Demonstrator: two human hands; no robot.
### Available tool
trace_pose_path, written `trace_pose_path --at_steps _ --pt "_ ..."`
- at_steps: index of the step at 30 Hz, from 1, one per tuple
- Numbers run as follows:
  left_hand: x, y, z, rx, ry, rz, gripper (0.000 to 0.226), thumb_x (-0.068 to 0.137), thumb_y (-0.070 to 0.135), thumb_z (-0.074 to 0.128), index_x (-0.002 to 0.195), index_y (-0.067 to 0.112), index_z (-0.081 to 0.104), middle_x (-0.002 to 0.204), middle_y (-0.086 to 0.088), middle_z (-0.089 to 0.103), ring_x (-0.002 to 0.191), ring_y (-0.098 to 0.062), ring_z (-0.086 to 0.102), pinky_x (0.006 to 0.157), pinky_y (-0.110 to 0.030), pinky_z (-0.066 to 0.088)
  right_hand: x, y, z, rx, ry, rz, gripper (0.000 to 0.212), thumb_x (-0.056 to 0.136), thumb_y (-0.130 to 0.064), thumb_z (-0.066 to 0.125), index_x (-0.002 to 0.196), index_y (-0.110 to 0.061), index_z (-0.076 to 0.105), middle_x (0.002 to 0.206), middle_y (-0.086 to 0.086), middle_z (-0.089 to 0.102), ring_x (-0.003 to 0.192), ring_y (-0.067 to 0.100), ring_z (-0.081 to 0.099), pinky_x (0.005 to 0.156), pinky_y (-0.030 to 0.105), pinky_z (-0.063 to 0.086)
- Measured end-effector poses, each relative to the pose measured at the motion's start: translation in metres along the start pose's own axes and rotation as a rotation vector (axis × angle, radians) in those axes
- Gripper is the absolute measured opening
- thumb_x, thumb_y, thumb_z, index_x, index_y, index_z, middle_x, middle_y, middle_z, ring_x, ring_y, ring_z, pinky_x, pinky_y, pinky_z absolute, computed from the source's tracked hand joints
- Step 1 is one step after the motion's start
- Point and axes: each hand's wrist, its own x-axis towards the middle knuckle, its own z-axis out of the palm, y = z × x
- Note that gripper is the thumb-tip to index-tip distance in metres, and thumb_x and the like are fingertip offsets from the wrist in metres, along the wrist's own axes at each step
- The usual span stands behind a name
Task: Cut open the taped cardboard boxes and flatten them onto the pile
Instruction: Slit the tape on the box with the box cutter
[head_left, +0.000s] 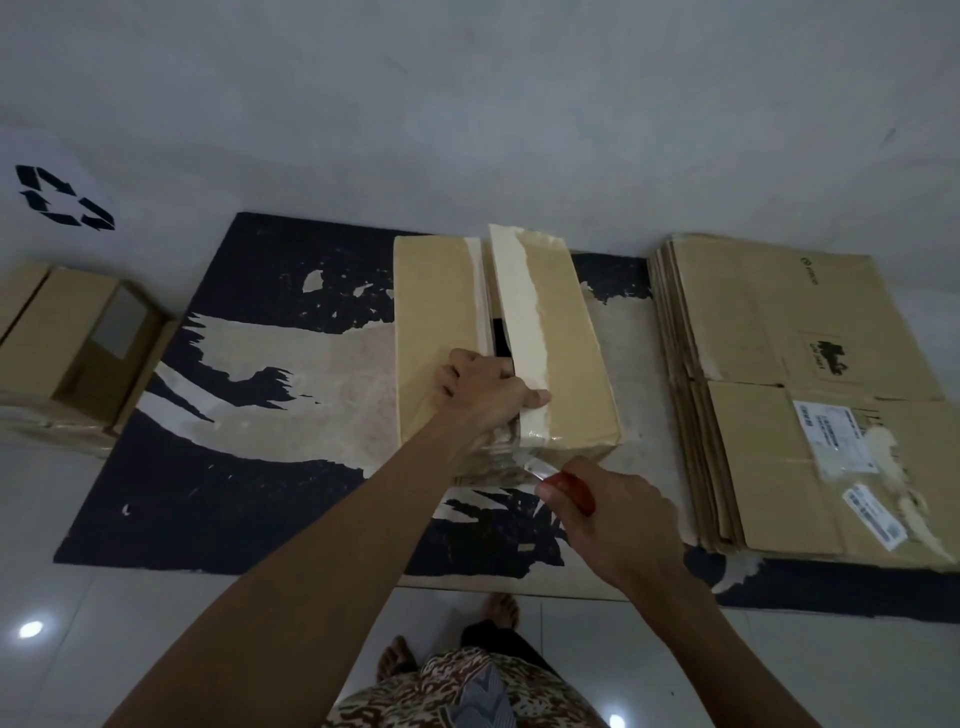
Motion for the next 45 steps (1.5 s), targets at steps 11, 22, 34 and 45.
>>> trace_pose_path --at_steps 11,22,34,45 --pt "0.001 -0.005 0.002 -0.032 -0.012 0.048 0.031 0.065 0.046 0.086 0.083 0.023 0.075 0.116 0.007 0.031 0.119 -0.023 0.031 0.107 -0.037 0.036 -0.005 -0.027 -0.003 0.03 -0.031 0.072 0.044 0.097 -0.066 0.031 0.124 -0.038 0.052 0.101 0.001 0.068 0.091 0.027 0.066 0.076 0.037 0.048" --pt "-0.003 -0.002 -0.001 -0.069 -0.024 0.066 0.029 0.052 0.05 0.086 0.073 0.033 0.074 0.115 0.011 0.031 0.122 -0.027 0.038 0.106 -0.044 0.043 -0.004 -0.034 -0.001 0.037 -0.041 0.162 0.045 0.098 -0.064 0.03 0.124 -0.034 0.052 0.105 0.004 0.067 0.095 0.029 0.064 0.078 0.038 0.046" --pt "0.01 -0.016 0.009 -0.106 -0.052 0.091 0.056 0.029 0.07 0.082 0.079 0.045 0.076 0.126 0.008 0.058 0.122 -0.025 0.05 0.111 -0.046 0.035 -0.008 -0.029 -0.001 0.006 -0.027 0.208 0.048 0.097 -0.065 0.027 0.121 -0.032 0.052 0.106 0.005 0.067 0.096 0.031 0.064 0.078 0.039 0.046" --pt "-0.026 0.003 -0.002 -0.041 -0.003 0.189 0.042 0.079 0.078 0.051 0.074 0.038 0.062 0.107 0.003 0.055 0.121 -0.033 0.047 0.111 -0.057 0.029 -0.03 0.02 0.002 0.42 0.108 -0.033 0.036 0.096 -0.06 0.038 0.098 -0.03 0.059 0.058 -0.014 0.056 0.05 0.006 0.056 0.05 0.016 0.039"
